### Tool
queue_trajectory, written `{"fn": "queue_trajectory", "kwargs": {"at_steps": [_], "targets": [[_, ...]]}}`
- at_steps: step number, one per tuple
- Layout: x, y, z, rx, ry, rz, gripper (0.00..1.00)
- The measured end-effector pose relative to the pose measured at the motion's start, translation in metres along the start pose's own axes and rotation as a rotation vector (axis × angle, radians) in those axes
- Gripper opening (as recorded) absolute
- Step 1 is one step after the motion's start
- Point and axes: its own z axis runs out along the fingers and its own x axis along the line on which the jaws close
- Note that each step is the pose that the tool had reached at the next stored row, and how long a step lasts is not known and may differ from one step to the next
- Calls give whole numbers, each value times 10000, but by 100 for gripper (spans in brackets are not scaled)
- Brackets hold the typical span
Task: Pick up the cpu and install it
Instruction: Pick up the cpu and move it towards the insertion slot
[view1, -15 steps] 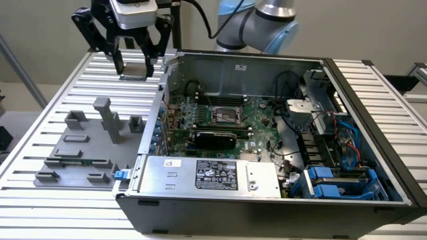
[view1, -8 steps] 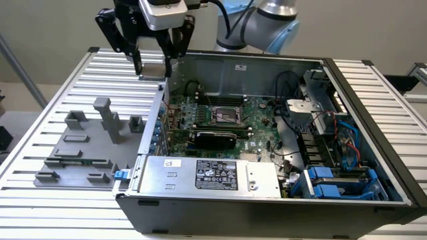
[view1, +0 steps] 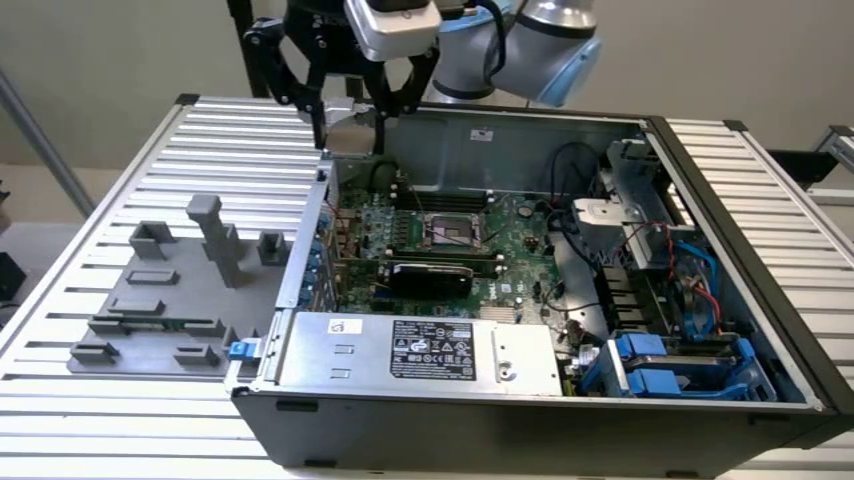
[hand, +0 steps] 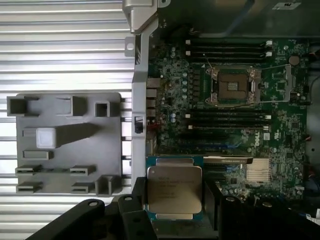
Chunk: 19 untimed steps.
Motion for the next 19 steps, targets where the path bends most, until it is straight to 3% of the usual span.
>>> {"fn": "queue_trajectory", "kwargs": {"at_steps": [10,19], "targets": [[-417,192,32,0,1,0,55],[-667,505,150,1,1,2,55]]}}
